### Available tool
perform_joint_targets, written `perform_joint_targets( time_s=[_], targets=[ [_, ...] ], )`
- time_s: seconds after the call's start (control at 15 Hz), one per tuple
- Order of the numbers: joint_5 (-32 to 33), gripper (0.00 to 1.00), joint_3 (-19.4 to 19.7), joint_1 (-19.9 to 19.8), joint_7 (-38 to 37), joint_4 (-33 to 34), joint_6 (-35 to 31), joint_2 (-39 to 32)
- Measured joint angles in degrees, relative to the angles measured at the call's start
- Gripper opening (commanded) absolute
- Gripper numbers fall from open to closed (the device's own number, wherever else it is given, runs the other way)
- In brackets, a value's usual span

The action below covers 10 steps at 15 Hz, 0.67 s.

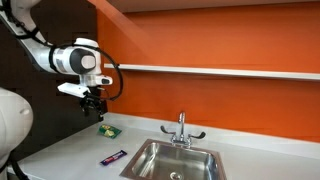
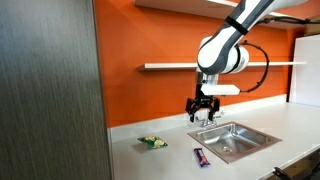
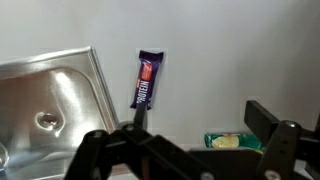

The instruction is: Put the blue snack packet on the bottom shelf

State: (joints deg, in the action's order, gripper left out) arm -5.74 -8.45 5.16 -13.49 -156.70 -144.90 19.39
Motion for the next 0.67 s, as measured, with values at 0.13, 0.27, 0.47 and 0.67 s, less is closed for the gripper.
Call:
perform_joint_targets(
  time_s=[0.13, 0.27, 0.47, 0.67],
  targets=[
    [0.35, 1.0, 0.59, -0.43, 0.09, -0.14, -2.6, -3.41],
    [0.5, 1.0, 1.21, -0.56, 0.31, -0.27, -5.37, -7.07],
    [0.5, 1.0, 2.31, -0.57, 0.85, -0.27, -10.27, -13.06],
    [0.5, 1.0, 3.6, -0.59, 1.67, 0.08, -15.73, -19.23]
  ],
)
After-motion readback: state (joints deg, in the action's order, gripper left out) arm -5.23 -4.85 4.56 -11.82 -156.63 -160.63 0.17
